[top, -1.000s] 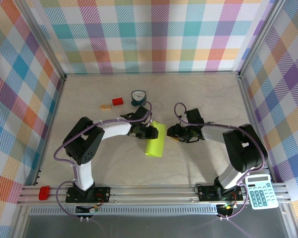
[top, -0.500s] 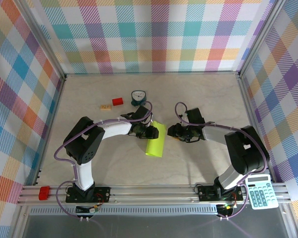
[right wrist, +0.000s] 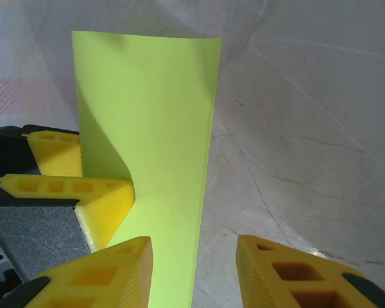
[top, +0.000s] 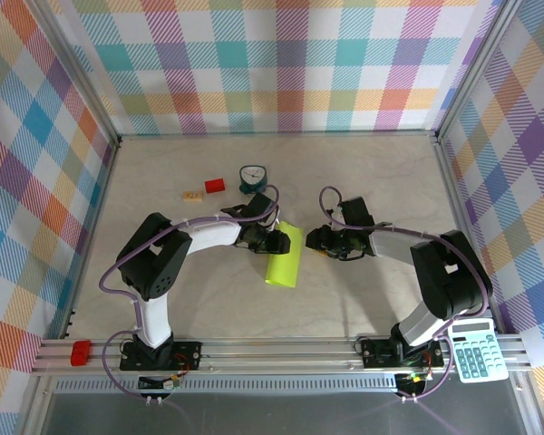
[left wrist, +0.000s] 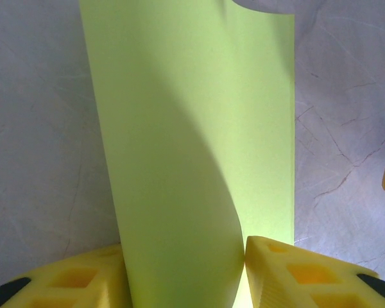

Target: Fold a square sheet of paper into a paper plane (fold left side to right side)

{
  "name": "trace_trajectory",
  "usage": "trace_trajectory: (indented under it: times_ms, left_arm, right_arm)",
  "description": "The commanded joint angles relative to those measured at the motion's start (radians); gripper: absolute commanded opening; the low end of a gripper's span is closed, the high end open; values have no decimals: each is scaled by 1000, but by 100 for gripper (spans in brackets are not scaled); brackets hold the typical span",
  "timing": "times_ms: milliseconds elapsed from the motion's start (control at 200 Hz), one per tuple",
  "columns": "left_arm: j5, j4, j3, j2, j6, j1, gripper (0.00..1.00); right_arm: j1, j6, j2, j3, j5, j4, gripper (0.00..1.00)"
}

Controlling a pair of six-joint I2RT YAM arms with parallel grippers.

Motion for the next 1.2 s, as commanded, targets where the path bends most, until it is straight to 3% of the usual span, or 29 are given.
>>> trace_trajectory:
  times_ms: [0, 1195]
  left_arm:
    - [-62, -53, -31, 102, 22, -13, 48]
    - [-77, -72, -23, 110, 17, -13, 49]
  right_arm:
    - [-2, -4, -14, 6, -21, 6, 39]
    - [27, 42, 74, 24, -73, 74, 36]
